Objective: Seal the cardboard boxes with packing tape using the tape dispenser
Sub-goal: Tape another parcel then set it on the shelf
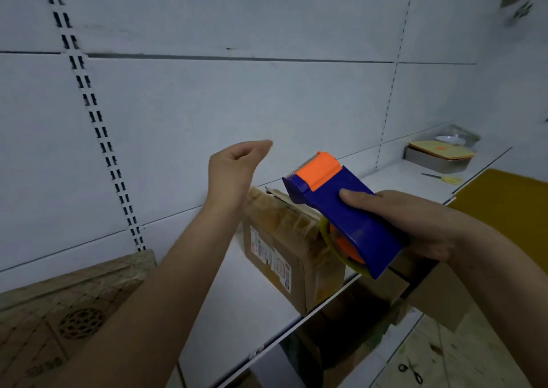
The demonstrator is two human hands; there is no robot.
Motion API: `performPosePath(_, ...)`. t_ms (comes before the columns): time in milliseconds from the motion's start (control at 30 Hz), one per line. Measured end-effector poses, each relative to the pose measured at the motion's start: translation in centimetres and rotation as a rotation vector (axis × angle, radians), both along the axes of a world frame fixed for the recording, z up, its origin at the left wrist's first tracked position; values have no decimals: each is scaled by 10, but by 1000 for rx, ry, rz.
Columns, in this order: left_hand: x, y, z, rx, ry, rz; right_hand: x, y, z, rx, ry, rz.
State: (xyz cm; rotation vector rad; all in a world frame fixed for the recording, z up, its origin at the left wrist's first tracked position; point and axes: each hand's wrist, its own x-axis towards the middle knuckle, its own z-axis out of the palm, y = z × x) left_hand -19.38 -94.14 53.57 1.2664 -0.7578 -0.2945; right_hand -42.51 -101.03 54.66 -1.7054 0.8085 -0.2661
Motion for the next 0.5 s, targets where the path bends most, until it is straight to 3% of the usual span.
performPosePath(100, 26, -15, -9, 171, 140, 26, 13, -6, 15, -56, -21, 15)
performPosePath(267, 51, -36, -29, 219, 162, 69, 45, -18, 22, 10, -98, -43)
performPosePath(500, 47, -47, -65, 428, -118, 142, 48, -39, 43, 166, -204, -92)
